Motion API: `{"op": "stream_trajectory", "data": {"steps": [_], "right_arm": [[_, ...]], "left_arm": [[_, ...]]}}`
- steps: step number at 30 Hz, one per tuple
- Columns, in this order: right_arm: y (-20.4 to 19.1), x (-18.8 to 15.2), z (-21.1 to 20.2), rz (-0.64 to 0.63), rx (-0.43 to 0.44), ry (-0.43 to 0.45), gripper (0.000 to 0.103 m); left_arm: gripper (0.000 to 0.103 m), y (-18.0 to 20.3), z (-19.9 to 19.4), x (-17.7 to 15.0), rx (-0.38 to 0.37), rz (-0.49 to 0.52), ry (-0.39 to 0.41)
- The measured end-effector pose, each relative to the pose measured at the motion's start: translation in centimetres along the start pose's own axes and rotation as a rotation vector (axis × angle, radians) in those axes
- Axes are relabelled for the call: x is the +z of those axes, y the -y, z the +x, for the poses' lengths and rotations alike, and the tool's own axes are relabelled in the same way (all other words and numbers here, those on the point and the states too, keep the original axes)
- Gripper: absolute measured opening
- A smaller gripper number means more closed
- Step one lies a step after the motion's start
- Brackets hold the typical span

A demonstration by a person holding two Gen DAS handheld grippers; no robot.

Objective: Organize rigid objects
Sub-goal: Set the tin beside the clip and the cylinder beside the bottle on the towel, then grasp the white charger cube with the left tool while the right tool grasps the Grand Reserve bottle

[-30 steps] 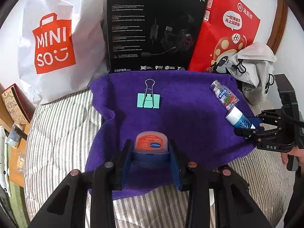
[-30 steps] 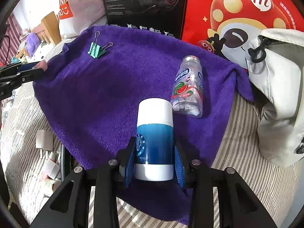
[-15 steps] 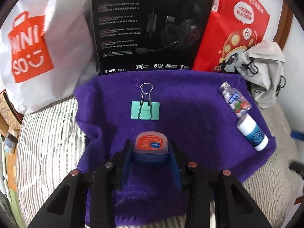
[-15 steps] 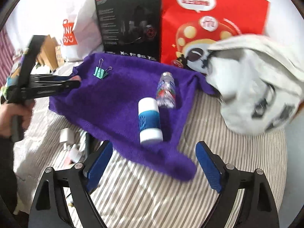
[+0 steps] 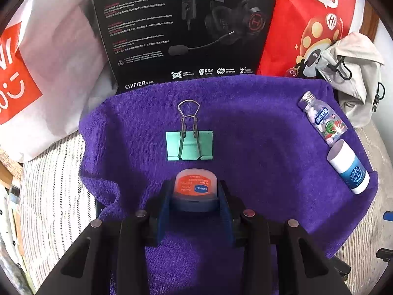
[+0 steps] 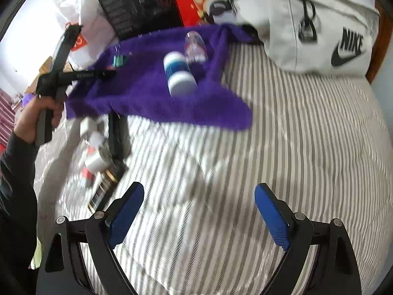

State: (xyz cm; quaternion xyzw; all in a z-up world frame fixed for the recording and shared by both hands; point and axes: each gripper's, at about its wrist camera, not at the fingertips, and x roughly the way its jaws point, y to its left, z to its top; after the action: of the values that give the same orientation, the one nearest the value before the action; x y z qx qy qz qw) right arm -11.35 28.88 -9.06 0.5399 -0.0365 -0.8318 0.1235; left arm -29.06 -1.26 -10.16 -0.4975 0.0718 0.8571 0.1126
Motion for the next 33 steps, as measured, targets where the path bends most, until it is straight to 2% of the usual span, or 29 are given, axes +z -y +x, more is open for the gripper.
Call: {"op": "stream_trajectory", "data": {"steps": [4,6,8,15,16,17,19,20,24,28,30,33], "right_arm": [[0.6,-1.1,0.4,0.017,-0.008,-0.026,0.091],[0.7,-1.4,0.3,0.026,0.0,-0.026,0.091],[0.7,-1.6,0.1,0.025,0.002,-0.023,0.091],[0.0,-1.6,-1.2,-0.008,0.003,-0.002,0.091],[-0.1,-1.5,-1.3,-0.01,0.005,0.0,0.091],[-0.3,-1.6,-1.4,-0.013,0.008,0.0,0.091],[-0.7,-1.5,-1.6,-0.02,0.007,0.005,0.091],[-0.9,-1.5,-1.7,-0.023,0.007,0.008,0.091],[-1.3,-1.7,-2.0,-0.013,0.005,0.031,0.091],[-1.5,-1.9,-1.7,0.008,0.009,0.037,0.091],[-1.8,-2.2,-1.4,0.005,0.016,0.023,0.091],[-2.6,-2.8,-1.1,-0.017,0.004,0.004,0.091]], "left_arm": [[0.037,0.2,0.0,0.0,0.013,-0.004,-0.006],[0.046,0.3,0.0,-0.1,0.039,0.005,-0.012],[0.06,0.4,-0.1,-0.2,0.07,0.019,-0.015],[0.062,0.9,-1.7,-1.1,0.083,0.014,-0.006],[0.067,1.2,-2.5,-1.3,0.083,0.019,0.006],[0.079,1.7,-3.6,-1.6,0.081,0.027,0.024],[0.095,2.8,-5.5,-2.2,0.074,0.038,0.059],[0.099,3.0,-7.0,-2.8,0.051,0.043,0.084],[0.103,3.3,-9.9,-5.6,-0.045,0.04,0.11],[0.103,5.8,-10.6,-10.2,-0.066,0.119,0.096],[0.103,7.1,-9.8,-11.8,-0.049,0.221,0.086],[0.103,8.5,-8.8,-13.1,0.032,0.341,0.081]]}}
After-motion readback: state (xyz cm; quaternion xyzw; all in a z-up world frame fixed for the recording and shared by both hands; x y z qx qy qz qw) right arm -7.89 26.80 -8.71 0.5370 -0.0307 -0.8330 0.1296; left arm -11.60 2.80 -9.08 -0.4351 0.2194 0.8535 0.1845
